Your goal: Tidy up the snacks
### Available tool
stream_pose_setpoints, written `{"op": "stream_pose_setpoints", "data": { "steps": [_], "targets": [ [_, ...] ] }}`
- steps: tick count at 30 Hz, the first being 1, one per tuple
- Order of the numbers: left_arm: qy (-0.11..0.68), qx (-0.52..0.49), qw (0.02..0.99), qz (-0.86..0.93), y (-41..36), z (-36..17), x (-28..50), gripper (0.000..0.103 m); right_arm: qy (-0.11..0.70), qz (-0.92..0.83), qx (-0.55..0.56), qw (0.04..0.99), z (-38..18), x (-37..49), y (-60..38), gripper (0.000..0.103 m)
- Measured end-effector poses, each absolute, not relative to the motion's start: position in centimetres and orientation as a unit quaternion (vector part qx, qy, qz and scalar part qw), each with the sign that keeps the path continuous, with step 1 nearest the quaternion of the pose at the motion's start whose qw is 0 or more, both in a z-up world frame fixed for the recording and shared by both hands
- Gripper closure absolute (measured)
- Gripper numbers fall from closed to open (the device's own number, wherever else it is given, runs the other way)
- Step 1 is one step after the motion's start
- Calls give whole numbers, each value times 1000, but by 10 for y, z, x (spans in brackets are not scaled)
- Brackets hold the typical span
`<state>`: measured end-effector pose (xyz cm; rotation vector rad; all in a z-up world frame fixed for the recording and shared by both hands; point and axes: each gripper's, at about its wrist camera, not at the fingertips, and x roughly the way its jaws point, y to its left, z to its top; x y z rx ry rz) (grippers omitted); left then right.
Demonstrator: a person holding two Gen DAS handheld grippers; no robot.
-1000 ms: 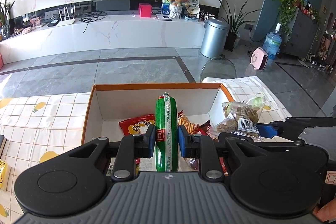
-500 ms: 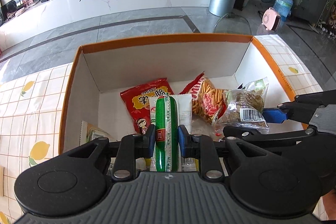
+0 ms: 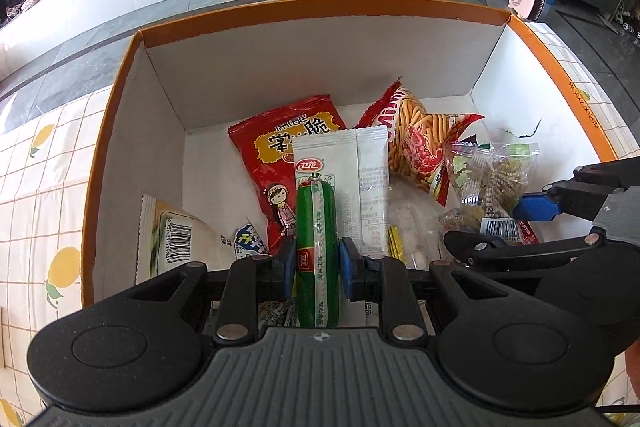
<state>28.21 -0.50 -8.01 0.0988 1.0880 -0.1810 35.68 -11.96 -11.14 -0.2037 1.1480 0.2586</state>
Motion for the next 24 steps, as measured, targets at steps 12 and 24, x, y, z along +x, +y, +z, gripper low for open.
{"op": "stream_pose_setpoints", "data": {
  "steps": [12, 24],
  "targets": [
    [466, 40, 881, -68, 4, -37, 263, 35, 504, 128, -120, 845, -74, 346, -111, 20],
    [321, 47, 946, -23, 13, 64, 193, 24, 397, 119, -108, 904, 24, 285, -123, 6]
  ]
}}
